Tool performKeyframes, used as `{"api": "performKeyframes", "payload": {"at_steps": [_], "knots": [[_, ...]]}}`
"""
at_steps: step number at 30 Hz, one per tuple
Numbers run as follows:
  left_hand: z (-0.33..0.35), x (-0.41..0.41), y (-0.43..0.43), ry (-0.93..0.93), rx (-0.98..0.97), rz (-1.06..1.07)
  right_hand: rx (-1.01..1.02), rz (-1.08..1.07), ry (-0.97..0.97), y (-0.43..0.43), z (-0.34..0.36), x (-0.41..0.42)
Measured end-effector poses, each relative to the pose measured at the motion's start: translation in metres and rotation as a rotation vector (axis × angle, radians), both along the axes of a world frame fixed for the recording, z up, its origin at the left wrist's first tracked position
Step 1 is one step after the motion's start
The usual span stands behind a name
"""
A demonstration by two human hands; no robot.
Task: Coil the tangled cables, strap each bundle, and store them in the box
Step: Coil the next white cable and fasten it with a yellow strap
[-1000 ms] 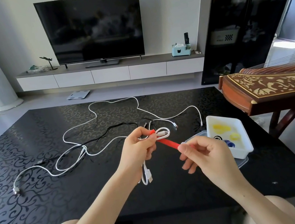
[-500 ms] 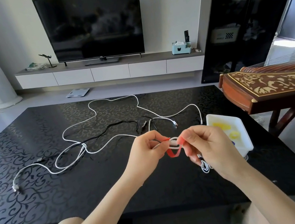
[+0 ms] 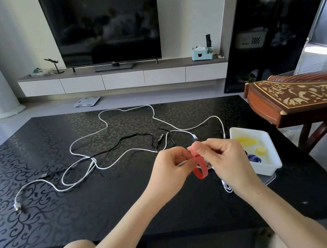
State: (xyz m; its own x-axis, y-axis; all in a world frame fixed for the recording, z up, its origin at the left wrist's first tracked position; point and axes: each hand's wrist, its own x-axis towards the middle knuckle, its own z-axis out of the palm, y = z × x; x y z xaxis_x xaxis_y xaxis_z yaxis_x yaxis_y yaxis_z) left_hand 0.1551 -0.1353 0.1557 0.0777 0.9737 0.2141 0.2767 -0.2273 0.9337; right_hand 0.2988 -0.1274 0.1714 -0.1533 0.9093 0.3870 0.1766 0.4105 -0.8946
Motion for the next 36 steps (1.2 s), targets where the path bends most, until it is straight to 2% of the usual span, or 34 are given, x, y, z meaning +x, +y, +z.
{"api": "performKeyframes", "payload": {"at_steps": [8,15,17,21,24,27,29,33,36], "knots": [[0.001,0.004,-0.005,0.021,0.019,-0.090,-0.190,-0.065,0.113,0.000,0.001,-0.006],[-0.001,0.000,-0.003,0.173,0.095,-0.044,-0.251,-0.066,0.099,0.003,0.001,-0.001],[-0.001,0.001,-0.003,0.103,0.054,-0.072,-0.245,-0.069,0.096,0.003,0.001,-0.001],[0.000,0.001,-0.002,-0.141,-0.090,-0.096,-0.135,-0.057,0.029,0.000,-0.002,-0.002],[0.003,0.000,-0.002,-0.186,-0.125,-0.100,0.142,-0.134,-0.195,-0.001,-0.006,0.001],[0.007,-0.001,-0.002,-0.238,-0.135,-0.118,0.351,-0.102,-0.258,-0.003,-0.008,0.007],[0.009,-0.003,-0.002,-0.236,-0.126,-0.131,0.388,-0.051,-0.296,-0.005,-0.005,0.012],[0.012,-0.006,-0.006,-0.152,-0.119,-0.162,0.311,-0.030,-0.396,-0.001,0.003,0.018],[0.010,-0.008,-0.007,-0.020,-0.133,-0.212,0.345,-0.084,-0.344,-0.003,0.013,0.021]]}}
